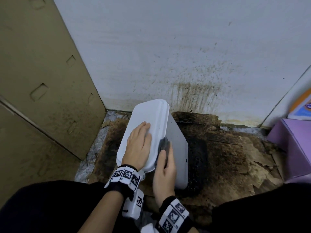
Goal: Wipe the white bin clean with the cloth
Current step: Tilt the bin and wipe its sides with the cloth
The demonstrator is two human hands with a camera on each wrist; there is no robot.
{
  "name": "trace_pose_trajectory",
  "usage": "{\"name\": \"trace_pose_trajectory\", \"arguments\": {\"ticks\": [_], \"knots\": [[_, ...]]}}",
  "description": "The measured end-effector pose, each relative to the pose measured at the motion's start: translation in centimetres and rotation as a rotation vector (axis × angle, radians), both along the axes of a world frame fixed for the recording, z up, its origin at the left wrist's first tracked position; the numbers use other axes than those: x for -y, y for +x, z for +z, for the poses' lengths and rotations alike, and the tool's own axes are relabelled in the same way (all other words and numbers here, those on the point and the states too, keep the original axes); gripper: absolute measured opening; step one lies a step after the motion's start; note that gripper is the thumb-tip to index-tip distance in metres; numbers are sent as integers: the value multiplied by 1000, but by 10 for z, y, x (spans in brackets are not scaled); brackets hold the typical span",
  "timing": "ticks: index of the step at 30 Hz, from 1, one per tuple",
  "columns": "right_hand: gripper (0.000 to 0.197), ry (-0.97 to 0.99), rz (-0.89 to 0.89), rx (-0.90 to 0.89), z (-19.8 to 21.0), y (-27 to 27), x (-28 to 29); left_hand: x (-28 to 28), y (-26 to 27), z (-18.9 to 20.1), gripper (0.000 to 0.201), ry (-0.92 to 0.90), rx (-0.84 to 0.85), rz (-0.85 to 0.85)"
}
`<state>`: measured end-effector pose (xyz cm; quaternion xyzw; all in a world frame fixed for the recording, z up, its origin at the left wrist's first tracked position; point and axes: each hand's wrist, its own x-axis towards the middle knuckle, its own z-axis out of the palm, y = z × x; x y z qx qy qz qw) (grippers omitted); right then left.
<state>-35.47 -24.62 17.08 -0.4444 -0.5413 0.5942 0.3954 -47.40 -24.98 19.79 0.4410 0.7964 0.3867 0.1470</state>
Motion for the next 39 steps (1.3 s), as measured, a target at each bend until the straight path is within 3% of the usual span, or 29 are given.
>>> {"name": "trace_pose_trajectory", "arguments": {"ticks": [5,16,20,28,33,39], "knots": [[55,43,124,87,1,-2,-8,0,-2,-1,52,-21,-25,1],[64,40,374,186,6,-27,-111,-2,1,2,46,-54,-54,-3],[64,44,325,150,1,-16,-85,-2,2,3,45,-52,-65,0],[61,32,133,146,1,7,31,1,-2,0,44,-21,-52,8],[57,2,153,110,-2,2,13,2,-5,-3,45,-18,-54,8],[52,-16,261,110,-2,-8,-46,3,-1,1,45,-36,-39,22]]}}
